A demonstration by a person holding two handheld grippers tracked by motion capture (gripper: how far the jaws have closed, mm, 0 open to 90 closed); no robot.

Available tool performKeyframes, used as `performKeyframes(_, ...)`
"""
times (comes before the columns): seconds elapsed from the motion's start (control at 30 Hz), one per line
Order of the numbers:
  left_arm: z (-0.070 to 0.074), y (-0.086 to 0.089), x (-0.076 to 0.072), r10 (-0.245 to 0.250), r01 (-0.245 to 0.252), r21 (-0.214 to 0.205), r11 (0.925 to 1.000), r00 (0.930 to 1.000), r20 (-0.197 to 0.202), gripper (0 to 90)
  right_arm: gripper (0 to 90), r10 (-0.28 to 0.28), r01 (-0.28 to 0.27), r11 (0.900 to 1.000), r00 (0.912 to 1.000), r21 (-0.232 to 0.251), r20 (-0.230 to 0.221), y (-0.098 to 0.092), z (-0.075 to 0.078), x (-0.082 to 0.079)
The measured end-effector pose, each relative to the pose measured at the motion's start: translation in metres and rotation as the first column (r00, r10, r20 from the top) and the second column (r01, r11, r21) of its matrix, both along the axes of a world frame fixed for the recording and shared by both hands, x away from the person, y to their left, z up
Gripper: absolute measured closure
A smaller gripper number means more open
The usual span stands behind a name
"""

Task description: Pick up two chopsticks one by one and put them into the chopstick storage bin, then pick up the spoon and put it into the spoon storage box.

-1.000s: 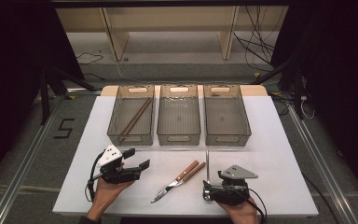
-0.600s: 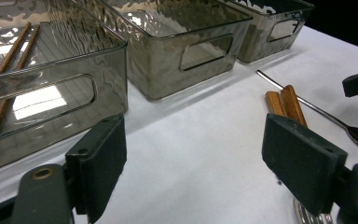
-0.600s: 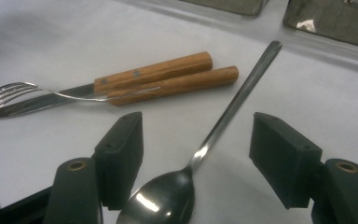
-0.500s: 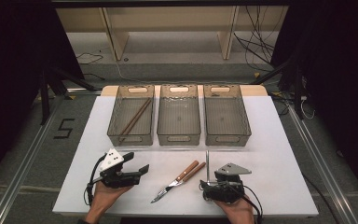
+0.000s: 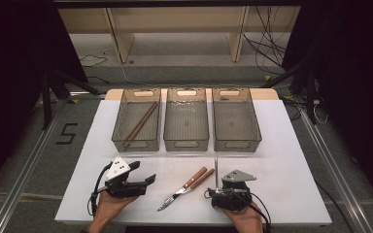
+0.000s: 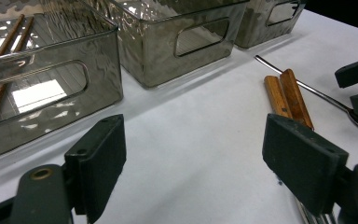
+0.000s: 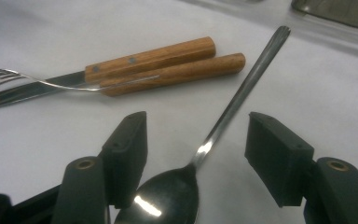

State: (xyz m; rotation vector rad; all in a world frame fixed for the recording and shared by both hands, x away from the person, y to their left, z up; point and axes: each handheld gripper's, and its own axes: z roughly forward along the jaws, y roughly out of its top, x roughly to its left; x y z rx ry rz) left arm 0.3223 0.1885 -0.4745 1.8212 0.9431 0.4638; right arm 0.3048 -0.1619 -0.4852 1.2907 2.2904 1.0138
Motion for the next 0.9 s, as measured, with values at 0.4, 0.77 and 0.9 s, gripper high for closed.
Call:
performKeyframes(0.4,0.001,0.0,-0.002,-0.005,0.005,-0.003,1.0,1.0,0.001,21.4,43.1,0.002,-0.002,0.9998,0.9999,-0.022,-0.015,0.005,-0.004,0.004)
performKeyframes(0.77,0.0,-0.002,-0.003,-0.013,0.013,0.002,0.9999,0.9999,0.004,21.4,51.7,0.0,-0.004,0.9951,0.9995,-0.099,-0.032,0.011,-0.005,0.005)
performKeyframes(0.9,0.0,-0.003,-0.005,-0.02,0.02,0.013,0.9997,0.9997,0.009,21.3,54.2,0.003,-0.006,0.9938,0.9995,-0.111,-0.031,0.012,-0.005,0.005)
